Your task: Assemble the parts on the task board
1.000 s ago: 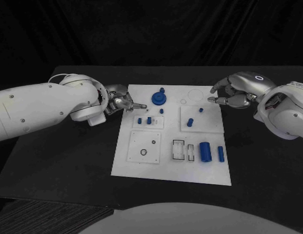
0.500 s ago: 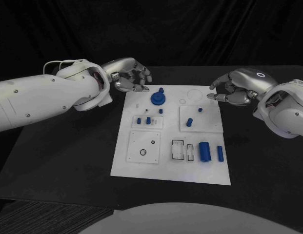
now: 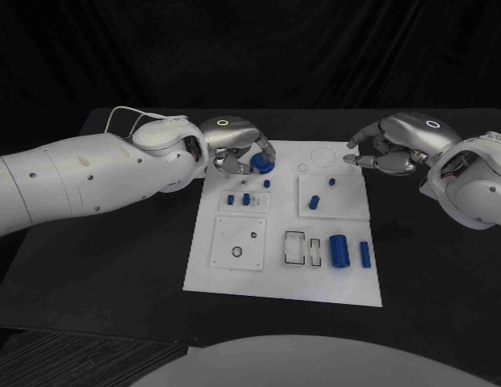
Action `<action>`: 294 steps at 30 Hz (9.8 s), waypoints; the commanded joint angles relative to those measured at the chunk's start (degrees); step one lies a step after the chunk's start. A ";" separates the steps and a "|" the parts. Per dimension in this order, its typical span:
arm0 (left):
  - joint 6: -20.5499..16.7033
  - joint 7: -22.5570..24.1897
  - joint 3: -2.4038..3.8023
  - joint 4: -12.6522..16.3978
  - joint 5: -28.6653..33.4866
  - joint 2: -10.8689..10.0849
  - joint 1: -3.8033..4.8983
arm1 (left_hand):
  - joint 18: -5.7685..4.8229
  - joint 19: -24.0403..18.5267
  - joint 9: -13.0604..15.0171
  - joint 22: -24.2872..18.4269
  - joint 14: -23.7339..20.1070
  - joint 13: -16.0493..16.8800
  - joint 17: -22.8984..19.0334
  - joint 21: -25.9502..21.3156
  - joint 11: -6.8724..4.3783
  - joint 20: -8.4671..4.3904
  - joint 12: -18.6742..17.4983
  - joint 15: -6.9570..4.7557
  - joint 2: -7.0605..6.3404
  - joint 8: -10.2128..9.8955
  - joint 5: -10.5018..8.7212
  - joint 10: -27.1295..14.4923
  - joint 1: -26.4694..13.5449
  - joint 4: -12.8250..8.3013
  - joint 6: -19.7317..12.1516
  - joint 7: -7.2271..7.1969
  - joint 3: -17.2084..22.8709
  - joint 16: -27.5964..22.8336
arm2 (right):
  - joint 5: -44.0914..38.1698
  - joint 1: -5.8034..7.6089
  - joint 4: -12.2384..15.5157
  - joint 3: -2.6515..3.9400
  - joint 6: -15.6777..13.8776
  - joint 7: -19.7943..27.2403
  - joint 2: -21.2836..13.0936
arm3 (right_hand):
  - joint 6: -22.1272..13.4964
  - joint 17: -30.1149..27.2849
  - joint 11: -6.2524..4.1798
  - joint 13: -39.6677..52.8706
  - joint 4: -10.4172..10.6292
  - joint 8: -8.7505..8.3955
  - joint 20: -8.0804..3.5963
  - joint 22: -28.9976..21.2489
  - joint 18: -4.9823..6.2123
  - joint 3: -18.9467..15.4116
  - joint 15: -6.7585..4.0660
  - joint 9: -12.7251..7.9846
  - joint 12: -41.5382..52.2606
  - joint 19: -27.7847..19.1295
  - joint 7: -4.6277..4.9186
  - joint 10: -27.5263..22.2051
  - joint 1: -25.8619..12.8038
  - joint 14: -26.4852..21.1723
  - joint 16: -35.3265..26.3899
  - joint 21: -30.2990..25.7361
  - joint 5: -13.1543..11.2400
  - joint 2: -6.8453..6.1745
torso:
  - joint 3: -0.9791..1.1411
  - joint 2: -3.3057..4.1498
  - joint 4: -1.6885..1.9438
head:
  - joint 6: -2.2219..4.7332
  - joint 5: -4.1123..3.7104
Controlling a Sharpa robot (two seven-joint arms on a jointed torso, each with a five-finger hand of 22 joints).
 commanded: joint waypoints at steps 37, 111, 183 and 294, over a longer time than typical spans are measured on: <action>3.39 0.05 0.07 -3.56 -4.96 4.27 -2.85 | 0.38 0.25 -3.64 11.06 -0.71 -2.83 -2.29 -0.11 0.18 -0.15 0.03 0.16 0.49 0.90 0.52 7.29 -1.36 -1.45 6.08 1.39 1.99 -0.71 | -0.12 -0.52 -0.54 0.03 0.62 -0.25 0.27 | 0.52 13.03 0.36 15.08 0.12 -0.16 0.15 9.43 0.63 -0.21 0.29 -0.09 0.20 -0.35 0.16 6.01 0.59 5.21 -0.27 -0.16 0.42 -0.03 | 0.02 0.03 -0.11 | -0.01 -0.18; 4.24 0.06 0.07 2.95 -4.95 -4.62 0.17 | 0.50 -0.02 -7.20 10.85 -1.35 -7.54 -7.68 -1.00 -0.23 -0.20 -5.55 0.30 2.53 0.16 -2.35 15.53 -2.74 -4.82 10.61 1.36 2.68 -2.98 | 1.16 -1.04 -0.90 0.03 2.50 -0.31 0.56 | 0.57 12.91 0.36 15.08 0.05 -0.24 0.16 9.36 0.68 -0.03 0.29 -0.18 0.20 -0.44 0.16 6.01 1.03 5.16 -0.44 -0.49 0.56 0.23 | -0.05 0.03 0.08 | -0.01 0.01; -1.01 -2.26 0.08 -1.05 -4.95 -4.00 -2.55 | 1.58 -3.09 -19.27 9.42 -5.49 -9.85 -13.30 -7.15 2.97 0.97 -11.25 2.13 0.65 -1.16 -4.83 0.77 -4.07 -1.43 -23.80 -7.44 -5.00 -5.46 | 1.16 -1.40 -0.65 0.03 2.66 -0.07 0.08 | 0.88 12.81 0.35 15.08 -0.18 -0.20 0.16 9.33 0.70 0.12 0.29 -0.23 0.20 -0.46 0.15 6.01 1.78 5.12 -0.58 -0.65 0.70 0.14 | 0.00 0.02 0.01 | -0.01 -0.54; 29.50 21.32 0.01 10.11 78.34 -18.28 -2.12 | 7.78 -75.81 -24.55 -59.22 -74.54 -22.95 -66.02 -75.26 -1.09 10.41 -15.57 9.37 17.38 -1.71 3.84 -43.13 -15.81 5.59 -32.90 -2.20 -28.18 -73.29 | -19.03 -2.61 -7.46 0.05 15.50 6.77 8.71 | 14.25 -26.25 1.93 -60.93 -12.20 2.10 0.87 2.97 5.23 26.80 1.36 5.28 -79.38 -7.77 -1.03 -18.01 7.76 -7.98 -39.56 -41.38 -2.20 -11.84 | -3.03 -0.66 2.35 | 0.28 -4.89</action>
